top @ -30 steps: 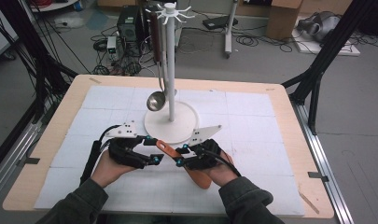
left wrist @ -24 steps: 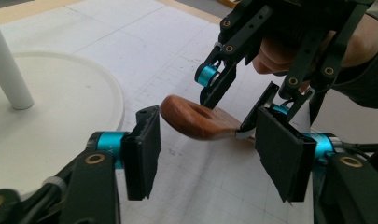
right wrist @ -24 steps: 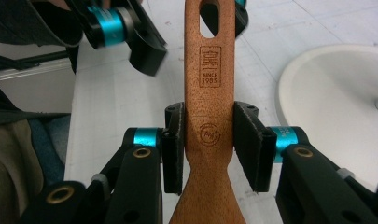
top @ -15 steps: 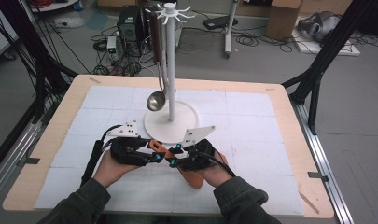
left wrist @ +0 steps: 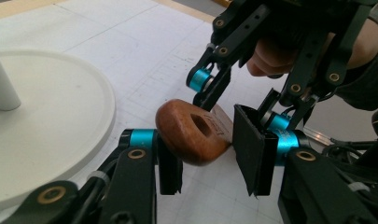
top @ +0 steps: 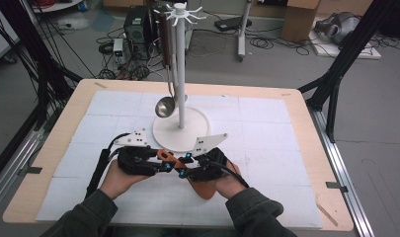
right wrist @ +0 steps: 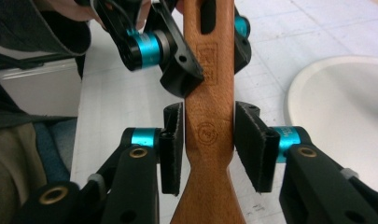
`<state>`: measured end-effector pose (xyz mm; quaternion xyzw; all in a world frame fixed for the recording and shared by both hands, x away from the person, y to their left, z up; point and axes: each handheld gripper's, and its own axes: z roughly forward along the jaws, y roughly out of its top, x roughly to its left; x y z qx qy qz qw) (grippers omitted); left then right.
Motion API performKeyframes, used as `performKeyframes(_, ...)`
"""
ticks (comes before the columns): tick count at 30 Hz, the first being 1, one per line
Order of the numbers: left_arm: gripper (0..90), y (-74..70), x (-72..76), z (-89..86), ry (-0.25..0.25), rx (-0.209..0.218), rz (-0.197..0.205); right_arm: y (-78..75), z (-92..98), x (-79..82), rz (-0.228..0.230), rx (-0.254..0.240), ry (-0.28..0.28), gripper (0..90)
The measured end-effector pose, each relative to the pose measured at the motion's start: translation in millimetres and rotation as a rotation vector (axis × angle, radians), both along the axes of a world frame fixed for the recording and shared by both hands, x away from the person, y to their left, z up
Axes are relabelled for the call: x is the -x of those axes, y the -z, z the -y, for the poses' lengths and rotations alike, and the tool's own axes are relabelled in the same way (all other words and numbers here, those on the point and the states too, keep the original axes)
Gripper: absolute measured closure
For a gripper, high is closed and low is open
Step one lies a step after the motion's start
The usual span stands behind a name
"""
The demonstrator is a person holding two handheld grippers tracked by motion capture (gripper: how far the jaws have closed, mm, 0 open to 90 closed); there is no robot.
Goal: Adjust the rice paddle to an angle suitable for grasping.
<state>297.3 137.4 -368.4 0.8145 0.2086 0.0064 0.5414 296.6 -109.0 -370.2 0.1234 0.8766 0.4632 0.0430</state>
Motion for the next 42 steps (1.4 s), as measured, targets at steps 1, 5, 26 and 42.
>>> performKeyframes(1, 64.1, -0.2, 0.1, 0.0, 0.003, 0.0, 0.003, 0.4, 0.2, -0.3, -0.007, 0.005, -0.004, 62.7)
performKeyframes(5, 66.4, -0.8, 1.3, 0.0, 0.012, 0.01, -0.002, 2.7, 0.8, -2.3, -0.025, 0.021, -0.016, 62.0)
performKeyframes(26, 62.9, -5.8, 5.3, -2.3, 0.044, 0.042, 0.017, -5.1, 11.5, -7.9, -0.089, -0.006, -0.076, 78.2)
performKeyframes(42, 55.8, -10.5, 9.3, -9.8, 0.032, 0.007, 0.039, -19.1, 24.2, -13.5, -0.092, -0.076, -0.038, 82.3)
